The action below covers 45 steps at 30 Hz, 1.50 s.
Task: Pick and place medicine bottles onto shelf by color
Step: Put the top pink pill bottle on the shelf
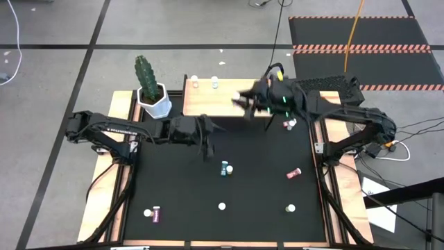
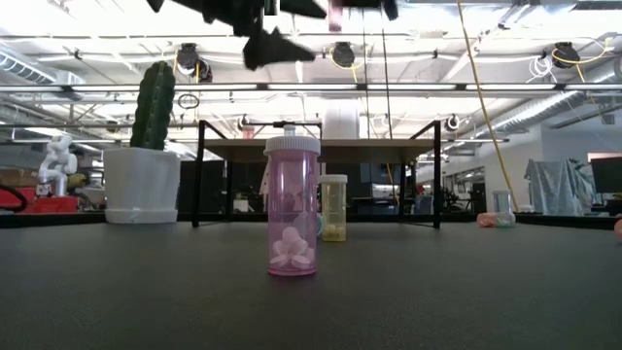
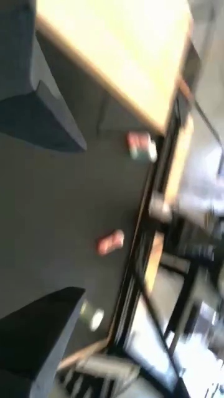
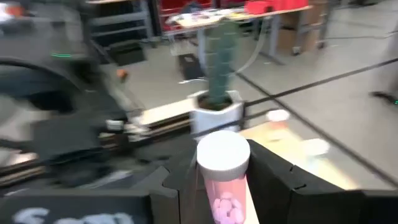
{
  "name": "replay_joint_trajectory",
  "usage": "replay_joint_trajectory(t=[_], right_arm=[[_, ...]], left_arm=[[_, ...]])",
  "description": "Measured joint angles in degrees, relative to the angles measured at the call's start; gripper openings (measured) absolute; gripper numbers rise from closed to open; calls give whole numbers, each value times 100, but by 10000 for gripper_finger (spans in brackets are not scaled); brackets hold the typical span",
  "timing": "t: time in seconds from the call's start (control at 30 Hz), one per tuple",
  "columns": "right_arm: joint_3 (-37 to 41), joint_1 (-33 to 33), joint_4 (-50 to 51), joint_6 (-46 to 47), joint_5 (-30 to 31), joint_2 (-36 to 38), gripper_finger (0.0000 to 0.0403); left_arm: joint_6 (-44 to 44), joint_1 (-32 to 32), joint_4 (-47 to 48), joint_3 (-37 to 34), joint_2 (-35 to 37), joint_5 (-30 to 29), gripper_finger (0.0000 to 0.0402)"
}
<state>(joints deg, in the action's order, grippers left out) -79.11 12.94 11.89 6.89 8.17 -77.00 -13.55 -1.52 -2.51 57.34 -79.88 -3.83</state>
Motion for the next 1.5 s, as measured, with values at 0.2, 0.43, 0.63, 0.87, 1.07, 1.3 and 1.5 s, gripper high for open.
replay_joint_trajectory(t=[0.2, 0.43, 0.63, 0.87, 1.07, 1.3, 1.5], right_arm=[[-2, 1409, -560, -731, -1350, -694, 113], [0, 2093, -1368, -1147, -1884, -1862, 113], [2, 2329, -1774, -1258, -1895, -2464, 114], [4, 2470, -2045, -1240, -2046, -2633, 114], [22, 2636, -2041, -899, -2388, -2632, 114], [362, 2637, -2231, -860, -2506, -2622, 114], [426, 2665, -2443, -823, -2488, -2628, 114]], left_arm=[[-462, -606, 854, 0, 842, -707, 377], [-642, -1063, 1660, 4, 1927, -1360, 337], [-458, -1185, 2232, 1, 2354, -1782, 305], [-314, -1235, 2270, -2, 2440, -1813, 290], [-311, -1239, 2544, -2, 2433, -1817, 289], [-264, -1248, 2634, -2, 2431, -1874, 289], [-165, -1272, 2635, -2, 2431, -1878, 289]])
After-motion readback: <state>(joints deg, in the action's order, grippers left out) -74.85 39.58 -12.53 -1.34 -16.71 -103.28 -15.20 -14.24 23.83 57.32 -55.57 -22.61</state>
